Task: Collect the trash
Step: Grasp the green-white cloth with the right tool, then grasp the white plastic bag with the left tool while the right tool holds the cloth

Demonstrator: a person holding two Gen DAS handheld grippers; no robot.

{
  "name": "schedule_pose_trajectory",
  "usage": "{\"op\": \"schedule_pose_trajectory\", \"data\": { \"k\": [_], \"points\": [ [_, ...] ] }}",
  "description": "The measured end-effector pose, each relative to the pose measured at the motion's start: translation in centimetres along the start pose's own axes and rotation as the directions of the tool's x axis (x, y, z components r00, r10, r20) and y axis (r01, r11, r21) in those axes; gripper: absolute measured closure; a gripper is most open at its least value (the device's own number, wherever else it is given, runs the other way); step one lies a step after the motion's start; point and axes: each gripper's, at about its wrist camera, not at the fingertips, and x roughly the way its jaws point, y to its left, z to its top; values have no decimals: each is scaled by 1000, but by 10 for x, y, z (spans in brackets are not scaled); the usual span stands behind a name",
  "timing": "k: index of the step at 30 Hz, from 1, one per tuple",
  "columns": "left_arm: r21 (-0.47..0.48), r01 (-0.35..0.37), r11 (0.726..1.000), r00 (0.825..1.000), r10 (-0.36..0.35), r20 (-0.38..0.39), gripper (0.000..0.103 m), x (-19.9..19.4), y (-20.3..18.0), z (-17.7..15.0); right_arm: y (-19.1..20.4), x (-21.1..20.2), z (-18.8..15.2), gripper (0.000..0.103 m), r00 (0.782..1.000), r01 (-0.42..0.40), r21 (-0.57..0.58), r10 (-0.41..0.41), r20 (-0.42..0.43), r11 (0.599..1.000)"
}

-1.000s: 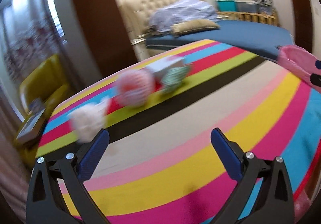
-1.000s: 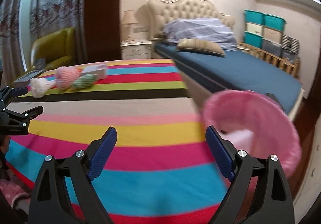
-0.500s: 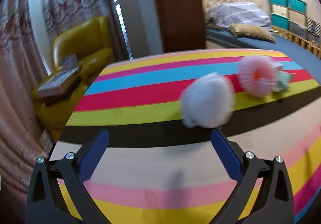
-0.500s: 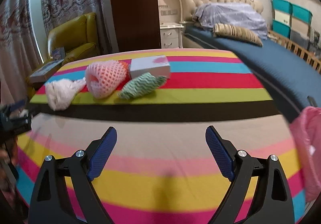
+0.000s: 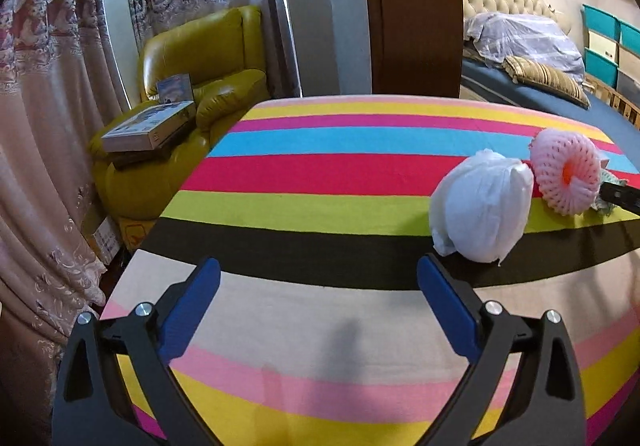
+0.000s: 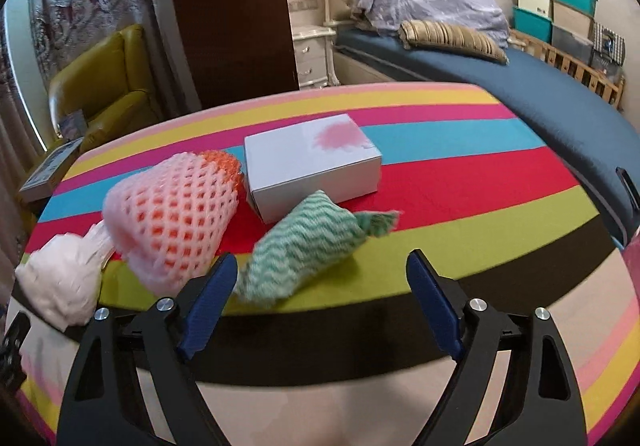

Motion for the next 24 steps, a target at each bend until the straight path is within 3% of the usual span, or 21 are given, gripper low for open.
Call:
{"op": "schedule_pose_trajectory", "data": {
  "k": [4, 9, 11, 17, 24],
  "points": [
    [13, -5, 1000, 999, 4, 38, 7, -8, -4, -1, 6, 18, 9, 30, 998, 43, 0, -43, -40, 999],
    [44, -9, 999, 998, 6, 64, 7, -14, -12, -1, 7, 22, 8, 55, 998, 28, -25, -30, -62, 999],
    [43, -4, 999, 998, 1, 60, 7, -13, -12, -1, 7, 12, 1, 59, 999, 5, -55, -7, -42, 998],
    [39, 0, 999, 999, -1, 49, 7, -10, -11, -1, 10, -21, -25, 62, 999, -48, -184, 44, -24, 982],
    [61, -3, 998, 999, 0, 44, 7, -6, -12, -1, -2, -48, -48, 62, 1000, -24, -241, 24, -3, 970]
  ]
}}
